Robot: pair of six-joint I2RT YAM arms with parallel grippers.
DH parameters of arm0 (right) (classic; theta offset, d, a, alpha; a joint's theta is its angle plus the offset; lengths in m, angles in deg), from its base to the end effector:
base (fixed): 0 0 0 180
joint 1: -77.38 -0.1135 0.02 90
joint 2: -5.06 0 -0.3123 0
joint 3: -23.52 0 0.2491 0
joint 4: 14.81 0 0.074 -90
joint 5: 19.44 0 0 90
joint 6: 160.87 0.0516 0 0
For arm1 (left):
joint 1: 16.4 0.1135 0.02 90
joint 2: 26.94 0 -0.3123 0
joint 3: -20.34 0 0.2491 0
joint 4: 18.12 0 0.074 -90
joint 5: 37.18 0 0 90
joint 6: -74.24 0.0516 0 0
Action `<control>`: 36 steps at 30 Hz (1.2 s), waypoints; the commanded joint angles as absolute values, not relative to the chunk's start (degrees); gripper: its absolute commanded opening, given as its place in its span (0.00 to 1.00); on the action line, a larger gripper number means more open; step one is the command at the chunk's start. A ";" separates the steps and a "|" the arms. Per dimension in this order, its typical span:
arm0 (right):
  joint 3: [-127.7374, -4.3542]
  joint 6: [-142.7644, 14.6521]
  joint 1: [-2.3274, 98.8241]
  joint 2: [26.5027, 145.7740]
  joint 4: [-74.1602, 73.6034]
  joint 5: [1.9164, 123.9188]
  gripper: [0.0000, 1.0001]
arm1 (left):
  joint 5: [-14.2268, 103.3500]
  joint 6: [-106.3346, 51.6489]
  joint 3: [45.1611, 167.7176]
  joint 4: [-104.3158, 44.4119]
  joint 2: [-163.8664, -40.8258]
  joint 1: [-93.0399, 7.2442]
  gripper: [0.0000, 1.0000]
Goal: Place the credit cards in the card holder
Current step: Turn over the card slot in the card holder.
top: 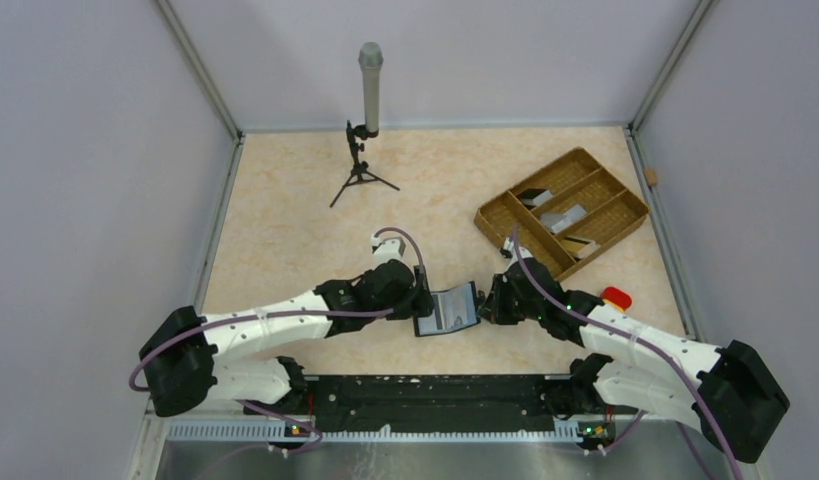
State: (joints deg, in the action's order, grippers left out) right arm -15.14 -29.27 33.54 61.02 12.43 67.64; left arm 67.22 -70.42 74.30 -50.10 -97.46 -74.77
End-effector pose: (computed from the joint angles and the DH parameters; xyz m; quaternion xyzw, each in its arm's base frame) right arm 0.1226 0.1214 0.2102 -0.0279 0.9217 0.2793 0.2678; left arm 0.1351 -0.1948 0.2440 -0.0143 0.9288 -0.2282 0.2915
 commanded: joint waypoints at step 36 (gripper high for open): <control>-23.91 -29.63 22.05 72.90 -4.17 65.06 0.00 | 58.87 -73.86 60.25 -32.51 -97.80 -68.17 0.53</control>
State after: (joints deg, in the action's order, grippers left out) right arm -20.50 -29.29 23.49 70.57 0.71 64.45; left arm 59.87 -72.91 61.76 -36.63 -98.07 -68.54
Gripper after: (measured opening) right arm 0.004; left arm 0.563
